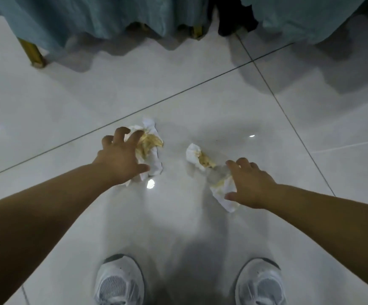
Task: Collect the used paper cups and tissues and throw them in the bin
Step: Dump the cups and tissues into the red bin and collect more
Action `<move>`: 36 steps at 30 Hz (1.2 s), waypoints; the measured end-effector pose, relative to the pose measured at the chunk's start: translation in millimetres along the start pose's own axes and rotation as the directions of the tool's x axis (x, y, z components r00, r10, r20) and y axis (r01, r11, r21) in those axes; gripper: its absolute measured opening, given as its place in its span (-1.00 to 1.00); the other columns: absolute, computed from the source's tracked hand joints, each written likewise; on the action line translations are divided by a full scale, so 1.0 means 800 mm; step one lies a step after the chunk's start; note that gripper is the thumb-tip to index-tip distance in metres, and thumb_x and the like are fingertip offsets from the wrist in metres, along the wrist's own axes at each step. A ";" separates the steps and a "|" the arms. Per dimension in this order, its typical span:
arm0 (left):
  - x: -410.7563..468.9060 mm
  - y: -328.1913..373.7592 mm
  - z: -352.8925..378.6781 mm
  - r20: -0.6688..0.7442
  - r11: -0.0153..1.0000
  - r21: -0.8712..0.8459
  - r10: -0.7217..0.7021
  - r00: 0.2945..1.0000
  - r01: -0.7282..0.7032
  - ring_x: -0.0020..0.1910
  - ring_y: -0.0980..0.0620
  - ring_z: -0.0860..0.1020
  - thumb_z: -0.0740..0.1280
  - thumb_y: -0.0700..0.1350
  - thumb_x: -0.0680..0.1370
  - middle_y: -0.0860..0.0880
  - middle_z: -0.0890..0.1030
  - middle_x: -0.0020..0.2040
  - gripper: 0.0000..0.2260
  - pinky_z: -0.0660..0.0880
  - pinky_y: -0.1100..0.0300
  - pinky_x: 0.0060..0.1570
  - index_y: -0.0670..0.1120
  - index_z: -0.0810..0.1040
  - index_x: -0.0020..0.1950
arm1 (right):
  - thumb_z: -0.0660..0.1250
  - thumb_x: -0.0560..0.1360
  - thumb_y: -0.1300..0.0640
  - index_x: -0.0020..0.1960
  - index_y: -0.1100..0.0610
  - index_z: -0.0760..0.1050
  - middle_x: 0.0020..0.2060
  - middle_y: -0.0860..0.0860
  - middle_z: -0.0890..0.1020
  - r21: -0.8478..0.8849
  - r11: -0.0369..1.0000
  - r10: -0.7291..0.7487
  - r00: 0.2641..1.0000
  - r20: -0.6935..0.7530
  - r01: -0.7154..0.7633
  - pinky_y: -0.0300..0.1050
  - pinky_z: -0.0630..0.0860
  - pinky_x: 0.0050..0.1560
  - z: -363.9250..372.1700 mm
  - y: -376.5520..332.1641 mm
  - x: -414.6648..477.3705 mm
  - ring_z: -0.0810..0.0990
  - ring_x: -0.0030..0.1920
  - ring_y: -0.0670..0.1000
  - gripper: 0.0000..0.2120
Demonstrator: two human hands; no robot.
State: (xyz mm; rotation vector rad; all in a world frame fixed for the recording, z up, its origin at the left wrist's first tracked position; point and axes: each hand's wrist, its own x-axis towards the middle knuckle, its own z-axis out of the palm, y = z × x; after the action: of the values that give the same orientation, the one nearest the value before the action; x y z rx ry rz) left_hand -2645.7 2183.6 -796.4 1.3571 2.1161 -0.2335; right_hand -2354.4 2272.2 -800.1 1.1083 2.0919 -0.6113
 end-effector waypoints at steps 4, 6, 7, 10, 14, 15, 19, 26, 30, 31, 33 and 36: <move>0.021 -0.009 0.019 0.065 1.000 0.028 -0.004 0.998 0.002 0.47 -0.30 -0.05 0.46 0.25 0.32 -0.03 -0.12 0.49 -0.02 0.19 -0.21 0.38 0.22 -0.13 0.52 | 0.43 0.38 -0.20 0.48 0.04 0.00 0.38 0.11 0.17 -0.035 0.999 0.001 1.000 -0.004 -0.001 0.05 0.48 0.18 0.030 0.002 0.011 0.31 0.30 0.17 -0.12; 0.026 -0.008 0.026 0.094 0.998 0.053 -0.036 0.995 0.032 0.49 -0.27 -0.12 0.44 0.27 0.34 -0.07 -0.20 0.51 0.02 0.08 -0.21 0.43 0.20 -0.23 0.53 | 0.41 0.44 -0.08 0.46 0.07 0.05 0.33 0.13 0.19 -0.070 0.997 0.016 0.999 -0.039 -0.019 0.01 0.51 0.13 0.040 0.001 0.012 0.33 0.26 0.16 -0.23; 0.027 -0.006 0.028 0.099 0.996 0.085 -0.035 0.994 0.027 0.51 -0.24 -0.15 0.42 0.27 0.36 -0.11 -0.22 0.51 0.02 -0.01 -0.17 0.46 0.15 -0.26 0.53 | 0.38 0.48 0.01 0.45 0.09 0.09 0.30 0.13 0.22 -0.075 0.997 0.022 0.998 -0.059 -0.026 -0.01 0.51 0.12 0.044 0.000 0.012 0.34 0.24 0.15 -0.32; 0.033 -0.008 0.043 0.103 0.993 0.121 -0.007 0.995 -0.006 0.53 -0.13 -0.16 0.40 0.25 0.40 -0.16 -0.20 0.53 -0.01 -0.10 -0.06 0.47 0.08 -0.25 0.55 | 0.24 0.54 0.22 0.40 0.14 0.19 0.24 0.12 0.31 -0.033 0.999 0.012 0.996 -0.091 -0.016 -0.09 0.48 0.08 0.048 0.000 0.018 0.39 0.19 0.12 -0.53; 0.038 -0.014 0.049 0.068 0.998 0.031 -0.054 0.996 0.052 0.38 -0.23 0.14 0.40 0.12 0.45 0.01 0.01 0.49 -0.22 0.35 -0.09 0.26 0.16 0.00 0.53 | 0.18 0.50 0.33 0.22 0.18 0.40 0.11 0.12 0.48 0.209 0.978 0.028 0.981 -0.192 0.013 -0.08 0.43 -0.04 0.033 0.012 0.029 0.51 0.03 0.15 -0.69; 0.037 -0.013 0.048 0.050 0.998 0.028 -0.059 0.997 0.058 0.32 -0.22 0.20 0.38 0.08 0.48 0.01 0.08 0.46 -0.30 0.39 -0.05 0.18 0.13 0.07 0.52 | 0.20 0.48 0.35 0.16 0.18 0.45 0.05 0.11 0.49 0.282 0.958 0.034 0.966 -0.256 0.041 -0.10 0.41 -0.08 0.027 0.014 0.029 0.51 -0.02 0.14 -0.72; 0.030 -0.007 0.047 0.028 0.998 -0.025 -0.049 0.998 0.050 0.23 -0.22 0.28 0.30 -0.10 0.55 -0.07 0.17 0.39 -0.50 0.36 0.09 0.07 0.06 0.24 0.47 | 0.31 0.42 0.36 0.11 0.17 0.49 -0.09 -0.02 0.47 0.383 0.894 -0.045 0.895 -0.443 0.235 -0.22 0.36 -0.16 -0.003 0.007 0.024 0.46 -0.17 -0.01 -0.72; 0.017 0.000 0.040 0.023 0.997 -0.076 -0.016 1.000 0.017 0.27 -0.22 0.24 0.27 -0.12 0.55 -0.12 0.22 0.37 -0.57 0.34 0.06 0.19 0.01 0.35 0.42 | 0.30 0.47 0.16 0.54 -0.13 0.04 0.49 0.04 -0.01 0.086 0.938 -0.310 0.925 -0.222 0.335 -0.01 0.31 0.29 -0.020 -0.051 0.057 0.12 0.41 0.14 -0.26; 0.011 -0.007 0.051 0.099 0.999 -0.045 0.016 0.995 -0.011 0.34 -0.23 0.16 0.30 0.04 0.44 -0.11 0.08 0.40 -0.38 0.18 0.05 0.34 0.00 0.20 0.47 | 0.29 0.53 -0.02 0.53 -0.20 -0.25 0.49 -0.01 -0.38 -0.157 0.917 -0.382 0.920 -0.086 0.366 0.12 0.20 0.39 -0.011 -0.074 0.081 -0.11 0.51 0.17 -0.18; 0.009 -0.011 0.057 0.132 0.999 -0.022 0.049 0.990 -0.046 0.38 -0.23 0.12 0.30 0.15 0.37 -0.11 0.04 0.41 -0.27 0.15 0.02 0.38 0.01 0.13 0.49 | 0.26 0.54 -0.06 0.54 -0.16 -0.19 0.51 0.02 -0.35 -0.193 0.911 -0.385 0.920 -0.079 0.365 0.14 0.18 0.40 -0.006 -0.075 0.085 -0.09 0.51 0.18 -0.22; 0.004 -0.013 0.063 0.213 0.995 0.002 0.096 0.972 -0.098 0.42 -0.22 0.04 0.28 0.29 0.22 -0.10 -0.08 0.43 -0.07 0.21 -0.07 0.39 0.04 -0.02 0.49 | 0.21 0.55 -0.12 0.56 -0.04 -0.02 0.55 0.08 -0.19 -0.223 0.904 -0.395 0.912 -0.112 0.364 0.14 0.17 0.41 0.000 -0.073 0.086 -0.02 0.51 0.18 -0.33; -0.002 -0.017 0.064 0.290 0.985 0.114 0.093 0.952 -0.131 0.43 -0.24 0.01 0.48 0.19 0.21 -0.12 -0.22 0.45 0.09 0.35 -0.06 0.31 0.02 -0.17 0.51 | 0.25 0.56 0.01 0.49 0.06 0.20 0.54 0.08 0.01 -0.211 0.910 -0.390 0.908 -0.151 0.356 0.09 0.26 0.36 0.003 -0.069 0.082 0.10 0.47 0.18 -0.46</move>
State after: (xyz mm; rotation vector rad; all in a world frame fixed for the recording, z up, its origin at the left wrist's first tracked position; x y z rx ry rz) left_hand -2636.7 2152.8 -839.0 1.4203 1.8059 -0.4986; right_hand -2426.9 2276.2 -845.9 0.6871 2.5003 -0.4934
